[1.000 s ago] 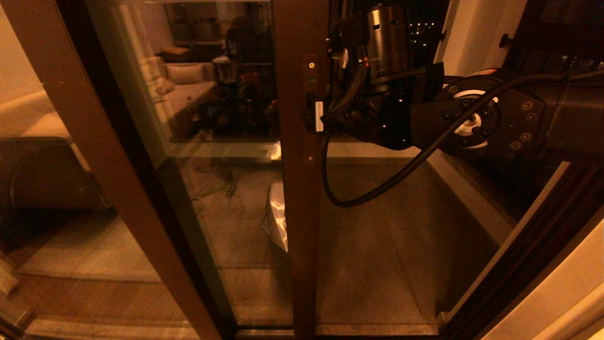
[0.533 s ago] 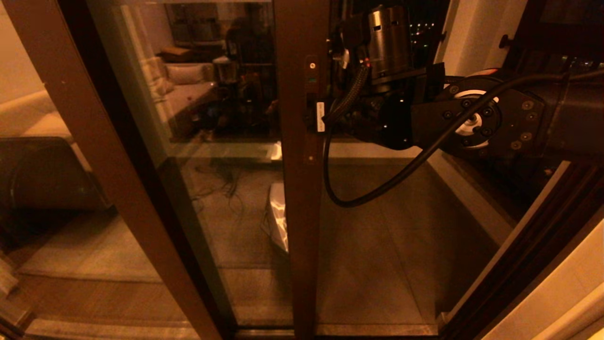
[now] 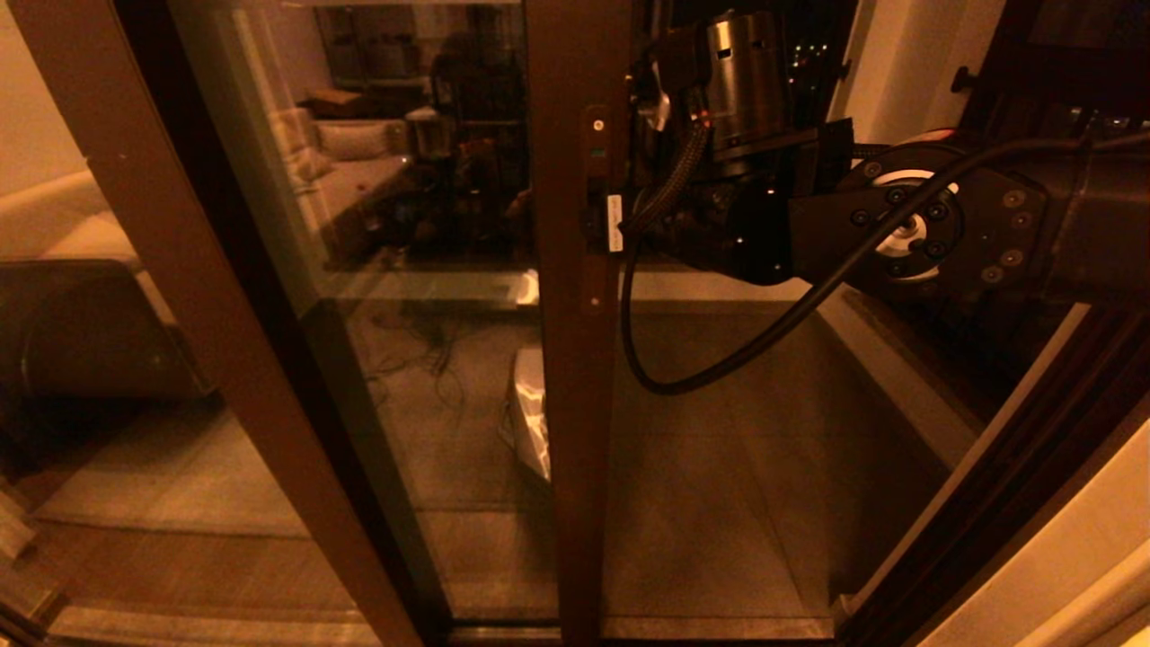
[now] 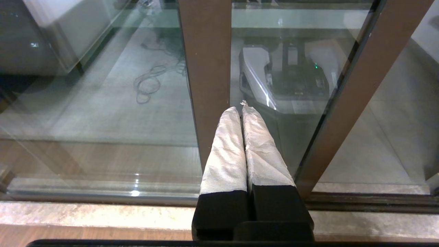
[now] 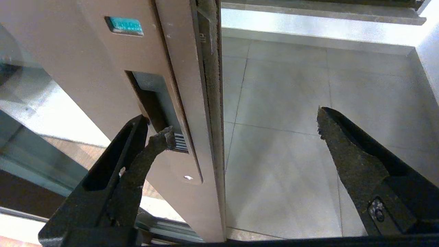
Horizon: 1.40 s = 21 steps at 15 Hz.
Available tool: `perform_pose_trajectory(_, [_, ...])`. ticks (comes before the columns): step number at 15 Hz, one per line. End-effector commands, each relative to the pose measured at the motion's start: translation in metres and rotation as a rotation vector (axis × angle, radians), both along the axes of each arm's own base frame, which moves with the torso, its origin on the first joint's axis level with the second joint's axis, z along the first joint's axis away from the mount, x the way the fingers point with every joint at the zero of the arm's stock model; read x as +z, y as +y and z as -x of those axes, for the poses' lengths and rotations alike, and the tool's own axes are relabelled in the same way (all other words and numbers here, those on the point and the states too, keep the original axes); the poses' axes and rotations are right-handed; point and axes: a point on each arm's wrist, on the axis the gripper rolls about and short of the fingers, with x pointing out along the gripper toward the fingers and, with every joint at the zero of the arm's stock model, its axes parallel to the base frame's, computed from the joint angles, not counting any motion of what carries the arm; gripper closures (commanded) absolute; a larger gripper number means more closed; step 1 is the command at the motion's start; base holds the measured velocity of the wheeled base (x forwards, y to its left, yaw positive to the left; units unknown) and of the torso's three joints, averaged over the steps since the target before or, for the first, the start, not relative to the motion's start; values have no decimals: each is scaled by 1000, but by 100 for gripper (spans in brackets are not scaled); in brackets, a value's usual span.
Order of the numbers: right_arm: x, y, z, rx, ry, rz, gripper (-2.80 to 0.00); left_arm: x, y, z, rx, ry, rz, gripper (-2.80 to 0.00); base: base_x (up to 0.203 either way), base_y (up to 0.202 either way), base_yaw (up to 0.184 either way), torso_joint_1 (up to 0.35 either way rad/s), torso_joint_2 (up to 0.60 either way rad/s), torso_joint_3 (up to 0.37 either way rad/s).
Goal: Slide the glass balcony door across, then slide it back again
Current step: Close the slid door
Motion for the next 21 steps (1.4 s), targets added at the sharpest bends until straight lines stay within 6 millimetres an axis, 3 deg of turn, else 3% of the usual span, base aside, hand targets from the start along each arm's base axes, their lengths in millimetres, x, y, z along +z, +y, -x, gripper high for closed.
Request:
perform_pose_trajectory(1, [5,-5,6,-5,-5,5,-280,0,0,0,0,1,-1,0,0,0,0,0,0,0])
perform_pose_trajectory(13, [10,-20,25,-3,5,38,-280,0,0,0,0,0,0,0,0,0,0,0,0,0])
perform_pose_trajectory(21, [5,-27,21,-23,20,55,-280,0,0,0,0,0,0,0,0,0,0,0,0,0])
